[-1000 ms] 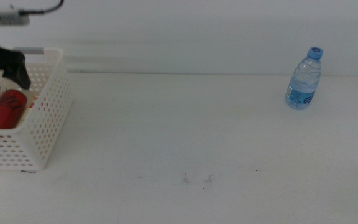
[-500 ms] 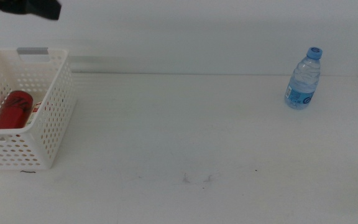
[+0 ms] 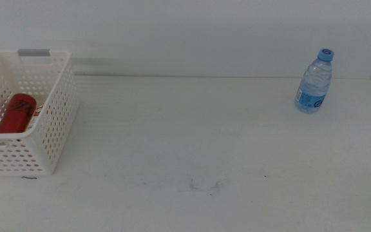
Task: Use arms to grab the bottles and put them into the dustbin to the left of the table.
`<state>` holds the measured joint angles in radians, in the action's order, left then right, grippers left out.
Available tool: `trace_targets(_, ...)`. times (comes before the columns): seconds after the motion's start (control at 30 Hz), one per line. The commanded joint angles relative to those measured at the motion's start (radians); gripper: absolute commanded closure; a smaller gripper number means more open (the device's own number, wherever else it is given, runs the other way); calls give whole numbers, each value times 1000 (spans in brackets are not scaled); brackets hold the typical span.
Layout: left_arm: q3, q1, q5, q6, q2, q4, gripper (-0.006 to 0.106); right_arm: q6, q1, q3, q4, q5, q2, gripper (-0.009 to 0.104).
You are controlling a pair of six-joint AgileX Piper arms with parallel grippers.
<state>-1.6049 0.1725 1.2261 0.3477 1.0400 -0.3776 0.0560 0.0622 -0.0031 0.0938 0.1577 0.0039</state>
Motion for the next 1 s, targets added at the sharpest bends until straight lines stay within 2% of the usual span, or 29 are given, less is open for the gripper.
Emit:
trace_targets(0.0, 3, 7, -5, 3, -25, -14, 7, -3, -4, 3, 5, -5, -4, 5)
trace_targets(0.3, 3, 7, -5, 3, -40, -14, 7, -3, -4, 3, 5, -5, -4, 5)
trace_targets(0.33, 3, 7, -5, 3, -40, -12, 7, -5, -4, 3, 9, -48, -4, 5)
trace_targets(0.43, 3, 7, -5, 3, -40, -12, 7, 59, -4, 3, 9, -59, 16, 5)
trace_targets(0.53, 3, 7, -5, 3, -38, -12, 7, 56, -4, 3, 12, -203, 163, 5)
trace_targets(0.7, 3, 7, -5, 3, -40, 14, 7, 11, -4, -114, 10, -242, 545, 5)
trace_targets(0.83, 3, 7, -5, 3, -40, 14, 7, 6, -4, -202, 8, -413, 846, 5)
trace_targets(0.97, 3, 7, -5, 3, -40, 29, 7, 8, -4, -215, 8, -773, 1104, 5)
